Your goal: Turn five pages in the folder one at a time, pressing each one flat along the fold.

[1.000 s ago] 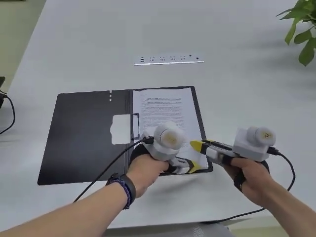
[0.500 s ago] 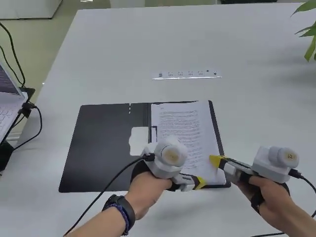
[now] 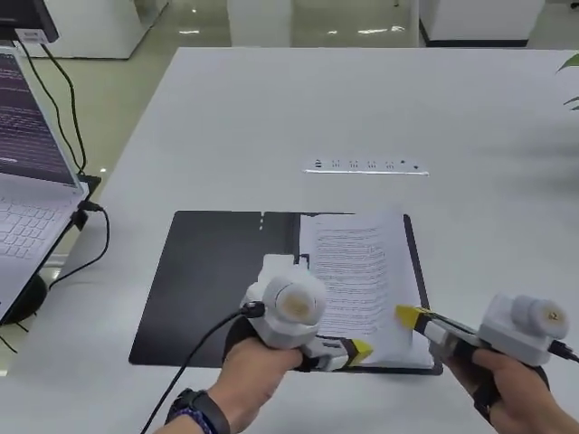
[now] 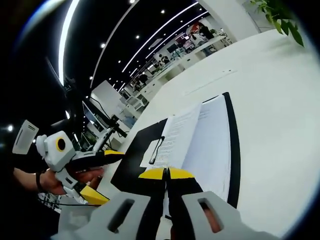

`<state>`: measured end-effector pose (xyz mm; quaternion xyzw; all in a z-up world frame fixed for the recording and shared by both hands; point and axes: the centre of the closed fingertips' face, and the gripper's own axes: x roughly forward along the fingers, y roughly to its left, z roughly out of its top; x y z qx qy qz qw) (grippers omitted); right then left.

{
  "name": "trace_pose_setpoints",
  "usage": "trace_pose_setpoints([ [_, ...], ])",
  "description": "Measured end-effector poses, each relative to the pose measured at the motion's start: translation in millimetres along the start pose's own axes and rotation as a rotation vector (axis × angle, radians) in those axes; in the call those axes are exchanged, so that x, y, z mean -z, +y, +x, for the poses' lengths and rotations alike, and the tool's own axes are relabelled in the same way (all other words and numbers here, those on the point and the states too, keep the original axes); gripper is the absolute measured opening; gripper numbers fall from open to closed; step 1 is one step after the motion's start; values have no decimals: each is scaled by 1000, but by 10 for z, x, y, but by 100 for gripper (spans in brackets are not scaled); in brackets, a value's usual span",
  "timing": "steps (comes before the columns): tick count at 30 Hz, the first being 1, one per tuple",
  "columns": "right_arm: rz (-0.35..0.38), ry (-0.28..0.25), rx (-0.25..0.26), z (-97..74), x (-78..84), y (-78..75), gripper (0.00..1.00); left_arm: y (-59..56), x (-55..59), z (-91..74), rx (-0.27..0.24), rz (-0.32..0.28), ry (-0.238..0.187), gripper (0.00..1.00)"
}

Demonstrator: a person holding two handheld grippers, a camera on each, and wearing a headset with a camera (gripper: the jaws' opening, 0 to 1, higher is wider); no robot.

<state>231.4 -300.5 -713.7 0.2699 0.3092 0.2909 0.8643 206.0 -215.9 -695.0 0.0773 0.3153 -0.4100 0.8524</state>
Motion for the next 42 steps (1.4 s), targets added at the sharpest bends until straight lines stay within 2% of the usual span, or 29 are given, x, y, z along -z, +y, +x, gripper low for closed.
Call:
trace_pose_setpoints([
  [7,12,-19,-12,67,-12,141,0,83,2,-228,-16,-17,-40,73],
  [12,22,-23,-24,129,9,258,0,84,86,-338,-12,-4,-38,73],
  [20,19,-27,-46,234,-1,493,0,140,100,-590,-11,-6,-68,74],
  [27,17,-32,-61,312,-11,635,0,294,148,-811,-44,-16,-84,74],
  [30,12,-26,-69,358,2,693,0,386,239,-901,-65,-31,-80,73],
  [34,12,-23,-80,422,15,773,0,493,297,-1037,-91,-58,-89,73],
  [42,0,-3,-103,581,51,923,0,656,313,-1279,-129,-79,-120,74],
])
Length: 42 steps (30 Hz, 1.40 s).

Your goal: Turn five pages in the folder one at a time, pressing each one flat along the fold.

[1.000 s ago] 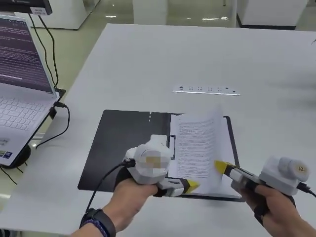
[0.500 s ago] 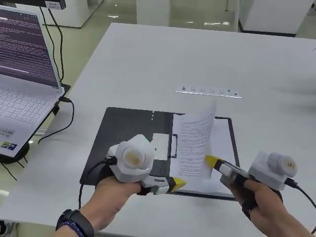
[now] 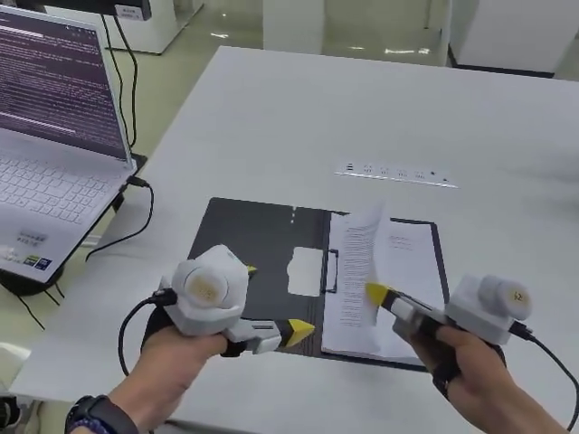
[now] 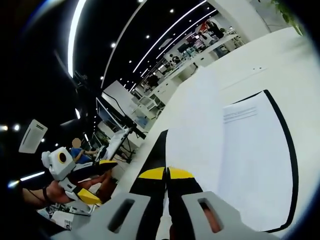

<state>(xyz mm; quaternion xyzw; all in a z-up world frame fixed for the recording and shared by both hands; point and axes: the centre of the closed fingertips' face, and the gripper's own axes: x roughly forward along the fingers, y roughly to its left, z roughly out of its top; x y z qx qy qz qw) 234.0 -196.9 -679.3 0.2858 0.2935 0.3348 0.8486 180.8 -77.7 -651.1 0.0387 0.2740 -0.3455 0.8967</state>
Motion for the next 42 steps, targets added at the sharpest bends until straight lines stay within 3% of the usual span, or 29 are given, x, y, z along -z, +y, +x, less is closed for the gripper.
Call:
trace_pose_setpoints([
  [10,-9,28,-29,196,68,181,0,176,71,-236,-40,-24,-16,73],
  [21,-15,66,-49,380,163,348,0,294,166,-428,-68,-48,-24,73],
  [30,-18,96,-72,564,258,513,0,361,247,-518,-78,-64,-19,73],
  [42,-17,144,-109,839,413,717,0,491,257,-615,-96,-91,-38,72],
])
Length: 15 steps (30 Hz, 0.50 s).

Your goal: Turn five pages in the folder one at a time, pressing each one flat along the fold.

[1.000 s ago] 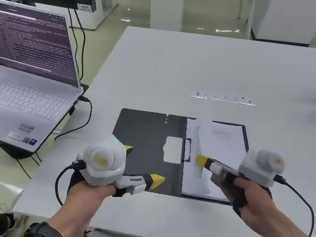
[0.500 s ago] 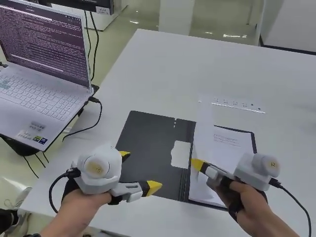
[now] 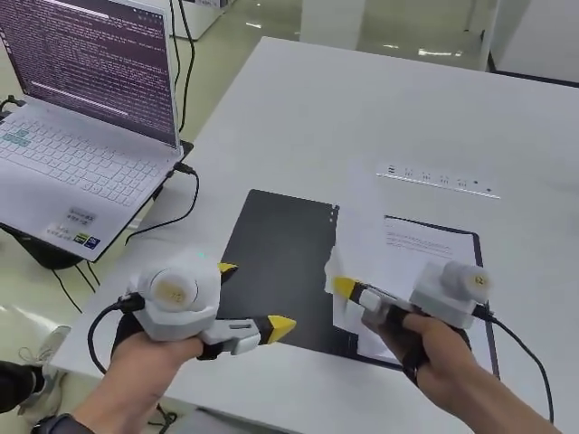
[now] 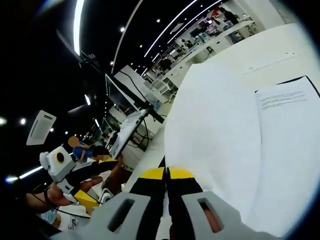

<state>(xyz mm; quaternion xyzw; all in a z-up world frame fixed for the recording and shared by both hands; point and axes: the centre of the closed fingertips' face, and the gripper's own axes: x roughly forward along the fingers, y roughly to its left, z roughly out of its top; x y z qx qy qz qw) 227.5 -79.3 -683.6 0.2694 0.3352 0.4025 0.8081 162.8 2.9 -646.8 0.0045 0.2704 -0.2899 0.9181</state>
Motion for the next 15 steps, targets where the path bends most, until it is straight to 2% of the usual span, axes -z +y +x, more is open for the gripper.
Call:
trace_pose_setpoints([
  [7,11,12,-14,143,50,66,0,17,11,-8,7,-2,3,72],
  [15,20,39,-23,294,141,111,0,109,15,-15,3,-13,2,72],
])
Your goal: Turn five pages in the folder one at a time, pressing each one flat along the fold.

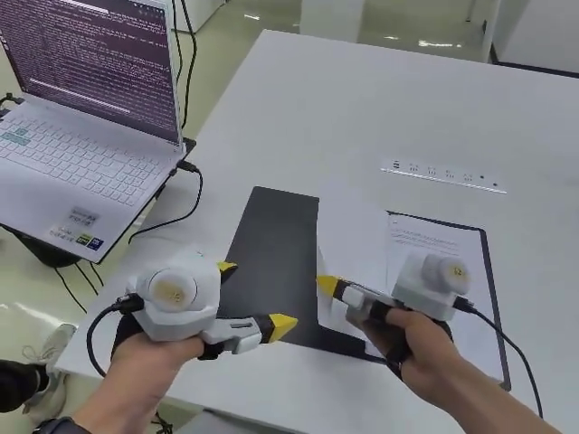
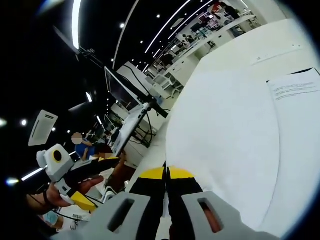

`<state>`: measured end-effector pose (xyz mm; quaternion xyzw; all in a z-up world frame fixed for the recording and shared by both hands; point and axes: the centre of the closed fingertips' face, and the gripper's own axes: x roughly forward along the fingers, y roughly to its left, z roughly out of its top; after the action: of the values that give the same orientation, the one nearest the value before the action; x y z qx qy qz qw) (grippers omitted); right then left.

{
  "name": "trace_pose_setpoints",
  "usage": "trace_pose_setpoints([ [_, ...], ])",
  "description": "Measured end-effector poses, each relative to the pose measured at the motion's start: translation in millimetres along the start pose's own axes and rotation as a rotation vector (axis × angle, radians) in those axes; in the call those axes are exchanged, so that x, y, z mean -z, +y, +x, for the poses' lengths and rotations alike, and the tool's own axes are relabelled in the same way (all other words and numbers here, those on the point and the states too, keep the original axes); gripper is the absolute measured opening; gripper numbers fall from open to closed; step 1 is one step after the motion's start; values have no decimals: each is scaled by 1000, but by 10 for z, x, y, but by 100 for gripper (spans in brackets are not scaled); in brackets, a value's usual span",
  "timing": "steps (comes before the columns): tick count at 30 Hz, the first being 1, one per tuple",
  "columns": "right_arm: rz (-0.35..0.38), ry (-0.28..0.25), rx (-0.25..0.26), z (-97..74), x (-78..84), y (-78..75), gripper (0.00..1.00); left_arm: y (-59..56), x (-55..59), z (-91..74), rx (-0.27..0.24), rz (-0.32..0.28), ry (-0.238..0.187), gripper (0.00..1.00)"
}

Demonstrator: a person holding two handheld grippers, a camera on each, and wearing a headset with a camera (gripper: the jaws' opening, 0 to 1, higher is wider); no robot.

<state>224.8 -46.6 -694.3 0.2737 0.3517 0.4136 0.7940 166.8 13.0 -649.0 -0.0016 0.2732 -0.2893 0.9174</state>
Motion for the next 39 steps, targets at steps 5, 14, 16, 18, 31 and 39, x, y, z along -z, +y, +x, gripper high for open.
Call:
trace_pose_setpoints([
  [5,19,7,0,100,35,-28,0,40,5,-8,-4,-8,0,72],
  [14,64,11,21,270,140,-83,0,140,30,-49,-17,-32,-3,72],
  [16,75,17,32,309,176,-111,0,162,29,-64,-23,-41,-7,72],
  [18,86,20,40,348,203,-147,0,174,30,-73,-27,-47,-10,72],
  [31,139,57,103,584,346,-362,0,241,73,-139,-50,-73,-4,71],
  [39,172,85,180,715,512,-593,0,313,29,-173,-63,-78,-8,71],
])
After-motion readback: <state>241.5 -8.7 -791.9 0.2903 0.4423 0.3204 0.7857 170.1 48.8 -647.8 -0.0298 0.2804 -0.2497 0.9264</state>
